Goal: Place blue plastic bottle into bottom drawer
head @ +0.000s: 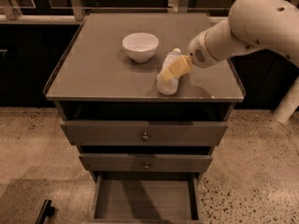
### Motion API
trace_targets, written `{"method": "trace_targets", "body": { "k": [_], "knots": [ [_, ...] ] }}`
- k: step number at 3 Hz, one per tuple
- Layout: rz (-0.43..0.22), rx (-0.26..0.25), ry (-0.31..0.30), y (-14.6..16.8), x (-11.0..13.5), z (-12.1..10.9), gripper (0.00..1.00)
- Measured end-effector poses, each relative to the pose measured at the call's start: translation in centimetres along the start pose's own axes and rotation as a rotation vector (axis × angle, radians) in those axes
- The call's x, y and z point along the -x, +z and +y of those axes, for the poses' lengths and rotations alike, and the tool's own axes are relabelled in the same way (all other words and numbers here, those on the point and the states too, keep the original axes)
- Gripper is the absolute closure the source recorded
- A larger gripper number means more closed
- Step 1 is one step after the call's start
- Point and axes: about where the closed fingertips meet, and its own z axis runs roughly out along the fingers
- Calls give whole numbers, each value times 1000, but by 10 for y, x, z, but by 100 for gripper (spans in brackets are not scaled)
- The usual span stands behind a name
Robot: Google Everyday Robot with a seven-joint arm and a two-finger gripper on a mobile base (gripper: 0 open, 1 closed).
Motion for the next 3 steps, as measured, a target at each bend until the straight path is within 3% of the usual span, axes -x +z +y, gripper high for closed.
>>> {"method": "trace_targets", "body": {
  "k": [2, 3],
  "knots": [
    [41, 95, -4, 40, 38, 9, 0],
    [64, 88, 40, 53, 30, -2, 0]
  ]
}}
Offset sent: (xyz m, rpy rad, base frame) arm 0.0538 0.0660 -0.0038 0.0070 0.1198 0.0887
